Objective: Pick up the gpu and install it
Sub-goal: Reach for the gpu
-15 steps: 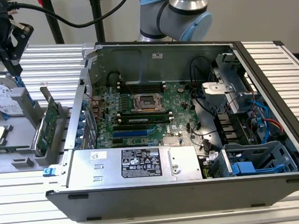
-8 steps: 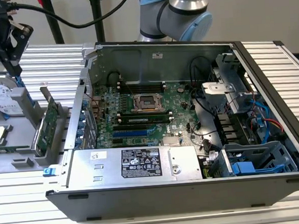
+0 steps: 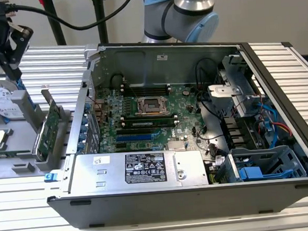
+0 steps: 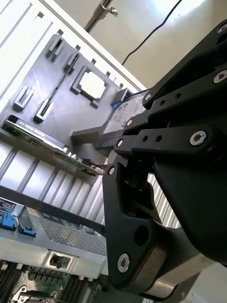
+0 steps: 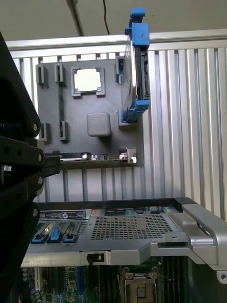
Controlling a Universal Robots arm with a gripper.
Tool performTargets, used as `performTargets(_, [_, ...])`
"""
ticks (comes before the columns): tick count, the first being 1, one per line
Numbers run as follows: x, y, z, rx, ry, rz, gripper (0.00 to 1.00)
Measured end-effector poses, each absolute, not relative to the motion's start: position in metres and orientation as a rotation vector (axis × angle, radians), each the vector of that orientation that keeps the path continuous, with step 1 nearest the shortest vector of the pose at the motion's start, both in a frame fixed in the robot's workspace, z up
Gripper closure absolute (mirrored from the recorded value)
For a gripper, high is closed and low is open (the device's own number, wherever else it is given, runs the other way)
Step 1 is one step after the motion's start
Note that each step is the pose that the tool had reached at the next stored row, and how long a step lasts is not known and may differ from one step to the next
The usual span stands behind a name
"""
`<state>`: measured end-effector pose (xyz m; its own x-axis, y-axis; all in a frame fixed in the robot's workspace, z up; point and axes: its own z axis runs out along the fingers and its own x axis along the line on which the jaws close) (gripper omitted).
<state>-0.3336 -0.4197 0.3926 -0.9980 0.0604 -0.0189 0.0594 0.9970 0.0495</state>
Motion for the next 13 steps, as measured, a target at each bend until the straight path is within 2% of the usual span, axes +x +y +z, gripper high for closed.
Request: performTargets(13, [-0.3353,-0.4243,0.3926,0.094,3.119,0.076,1.00])
